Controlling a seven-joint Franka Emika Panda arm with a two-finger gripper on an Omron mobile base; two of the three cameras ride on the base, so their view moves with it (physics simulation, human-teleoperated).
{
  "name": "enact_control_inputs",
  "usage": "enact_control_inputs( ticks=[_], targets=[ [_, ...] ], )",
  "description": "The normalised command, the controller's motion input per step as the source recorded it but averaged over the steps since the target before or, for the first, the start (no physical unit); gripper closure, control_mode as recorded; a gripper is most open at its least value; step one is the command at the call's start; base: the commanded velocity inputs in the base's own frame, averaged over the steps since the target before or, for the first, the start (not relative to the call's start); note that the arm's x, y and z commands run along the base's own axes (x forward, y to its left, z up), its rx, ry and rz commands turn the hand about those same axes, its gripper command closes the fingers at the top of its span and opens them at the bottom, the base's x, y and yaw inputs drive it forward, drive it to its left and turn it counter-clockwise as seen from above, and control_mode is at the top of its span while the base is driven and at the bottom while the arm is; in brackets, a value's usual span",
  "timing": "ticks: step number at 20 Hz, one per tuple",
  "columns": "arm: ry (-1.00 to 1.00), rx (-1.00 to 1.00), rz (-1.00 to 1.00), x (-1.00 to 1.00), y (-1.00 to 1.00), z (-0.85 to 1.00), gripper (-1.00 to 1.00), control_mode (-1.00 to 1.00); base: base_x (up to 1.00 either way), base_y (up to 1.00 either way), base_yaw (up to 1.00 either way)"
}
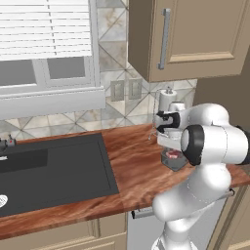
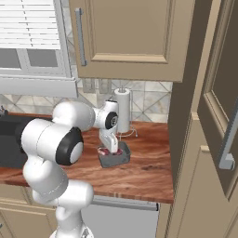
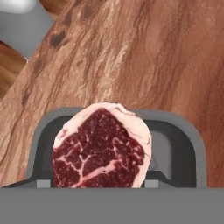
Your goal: Retrieve the tupperware from the cabinet, then place the raw meat into the tupperware to avoid contamination.
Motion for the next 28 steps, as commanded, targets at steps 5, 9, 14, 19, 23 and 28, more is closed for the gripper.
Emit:
enact_control_inputs(
  ticks=[5, 9, 14, 19, 23, 28],
  targets=[
    [0.05, 0.00, -0.02, 0.33, 0.00, 0.00, 1.00, -1.00, 0.00, 0.00, 0.00],
    [0.03, 0.00, -0.03, 0.32, 0.00, -0.01, 1.00, -1.00, 0.00, 0.00, 0.00],
    [0.02, 0.00, -0.03, 0.20, -0.03, -0.06, 1.00, -1.00, 0.00, 0.00, 0.00],
    [0.00, 0.00, -0.04, 0.04, -0.05, -0.13, 1.00, -1.00, 0.00, 0.00, 0.00],
    [0.00, 0.00, -0.04, 0.00, -0.02, -0.15, -1.00, -1.00, 0.00, 0.00, 0.00],
    [0.00, 0.00, -0.04, 0.01, -0.02, -0.09, -1.00, -1.00, 0.00, 0.00, 0.00]
  ],
)
